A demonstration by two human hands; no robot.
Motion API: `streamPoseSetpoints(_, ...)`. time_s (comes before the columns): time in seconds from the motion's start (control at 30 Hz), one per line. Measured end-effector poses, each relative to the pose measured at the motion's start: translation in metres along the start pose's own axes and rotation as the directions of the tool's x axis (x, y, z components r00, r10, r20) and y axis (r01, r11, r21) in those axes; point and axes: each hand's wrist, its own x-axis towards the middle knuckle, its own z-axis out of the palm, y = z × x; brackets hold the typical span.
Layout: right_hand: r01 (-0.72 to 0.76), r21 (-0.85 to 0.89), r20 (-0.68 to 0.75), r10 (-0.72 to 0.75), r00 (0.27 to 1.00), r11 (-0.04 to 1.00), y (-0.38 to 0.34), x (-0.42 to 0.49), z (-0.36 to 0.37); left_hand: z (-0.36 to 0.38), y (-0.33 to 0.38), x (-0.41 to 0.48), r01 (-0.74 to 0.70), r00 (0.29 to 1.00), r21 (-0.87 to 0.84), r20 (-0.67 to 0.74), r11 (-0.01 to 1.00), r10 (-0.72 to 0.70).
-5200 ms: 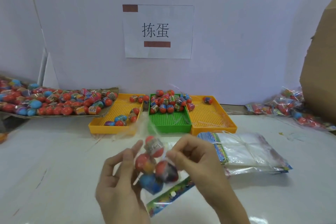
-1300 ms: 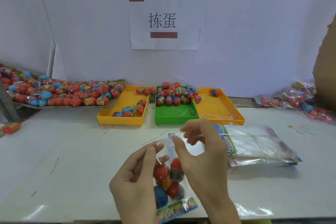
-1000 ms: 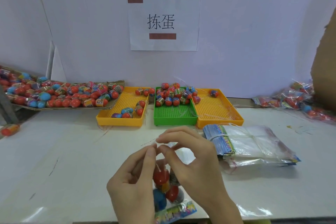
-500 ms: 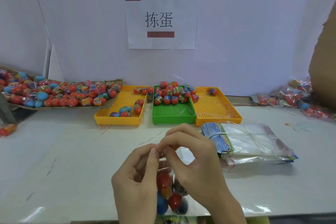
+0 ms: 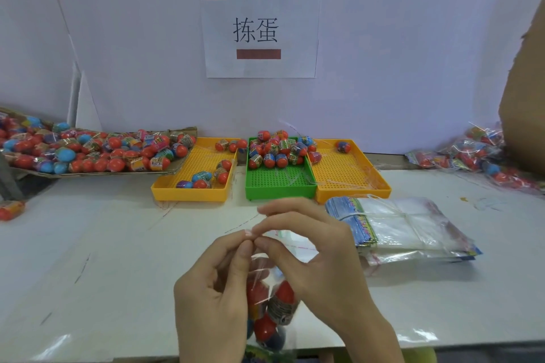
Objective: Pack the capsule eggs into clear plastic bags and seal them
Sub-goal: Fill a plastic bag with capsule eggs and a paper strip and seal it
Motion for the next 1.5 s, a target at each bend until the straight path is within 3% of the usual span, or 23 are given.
streamPoseSetpoints(0.17,0.063,-0.065,-0.014,-0.064,0.998,0.996,-0.003,0.002,0.001,-0.001,-0.001,0.000,-0.091,0.996,0.105,0.016,0.990,0.090)
streamPoseSetpoints(0.37,0.034,-0.031,-0.006,-0.035,0.999,0.999,-0.007,0.000,-0.002,-0.008,0.000,0.001,-0.207,0.978,0.288,0.089,0.935,0.189)
streamPoseSetpoints(0.63,-0.008,-0.074,0.127,0.017,0.992,0.997,-0.002,0.000,-0.001,-0.022,0.008,0.009,-0.172,0.951,0.425,0.308,0.889,0.036)
streamPoseSetpoints(0.8,-0.005,-0.062,0.143,0.014,0.990,0.998,-0.004,0.001,-0.002,-0.023,0.016,0.010,-0.262,0.930,0.510,0.362,0.819,0.073)
streamPoseSetpoints(1.03,-0.014,-0.081,0.160,0.026,0.987,0.997,-0.007,0.002,-0.005,-0.021,0.016,0.009,-0.324,0.905,0.513,0.412,0.795,0.103)
streamPoseSetpoints(1.37,-0.058,-0.041,0.121,0.063,0.991,0.997,-0.005,0.003,-0.005,-0.016,0.017,0.008,-0.309,0.920,0.476,0.369,0.823,0.132)
streamPoseSetpoints(1.5,-0.085,-0.010,0.202,0.086,0.976,0.996,-0.004,0.002,-0.008,-0.019,0.013,0.008,-0.253,0.941,0.431,0.319,0.866,0.116)
